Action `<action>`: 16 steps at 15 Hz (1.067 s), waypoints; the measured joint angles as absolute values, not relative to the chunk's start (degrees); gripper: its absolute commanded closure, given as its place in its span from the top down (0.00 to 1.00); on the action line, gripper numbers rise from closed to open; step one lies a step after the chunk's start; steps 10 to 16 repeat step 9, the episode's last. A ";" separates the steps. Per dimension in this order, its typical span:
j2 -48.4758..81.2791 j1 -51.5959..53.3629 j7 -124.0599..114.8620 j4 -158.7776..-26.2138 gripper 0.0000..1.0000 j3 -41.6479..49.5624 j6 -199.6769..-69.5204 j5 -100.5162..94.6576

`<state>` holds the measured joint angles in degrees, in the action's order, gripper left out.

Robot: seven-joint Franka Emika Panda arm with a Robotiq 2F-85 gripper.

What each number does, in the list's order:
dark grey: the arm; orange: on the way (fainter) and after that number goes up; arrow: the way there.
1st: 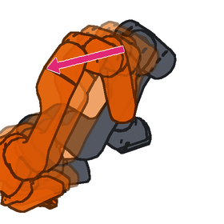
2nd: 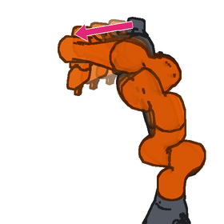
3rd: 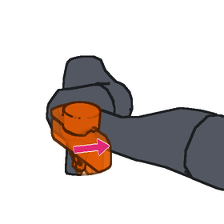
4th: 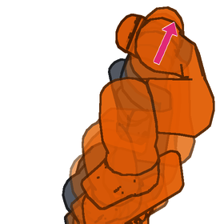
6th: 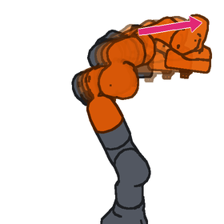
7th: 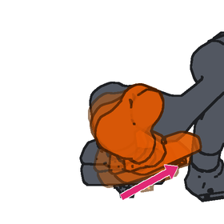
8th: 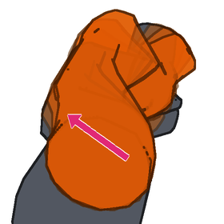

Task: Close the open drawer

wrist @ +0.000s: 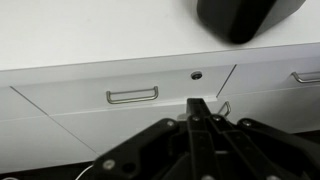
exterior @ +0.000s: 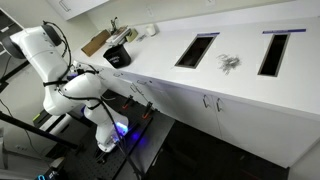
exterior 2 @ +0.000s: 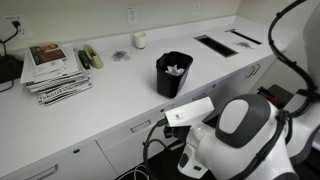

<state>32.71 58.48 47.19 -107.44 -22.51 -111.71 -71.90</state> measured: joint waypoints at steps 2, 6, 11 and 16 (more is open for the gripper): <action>27.50 56.75 46.66 -111.32 0.00 -23.93 -113.39 -70.80; 18.85 53.28 46.62 -117.75 0.00 -26.05 -120.84 -68.59; 14.58 51.52 46.62 -121.16 0.00 -27.01 -125.94 -65.78; 14.58 51.52 46.62 -121.16 0.00 -27.01 -125.94 -65.78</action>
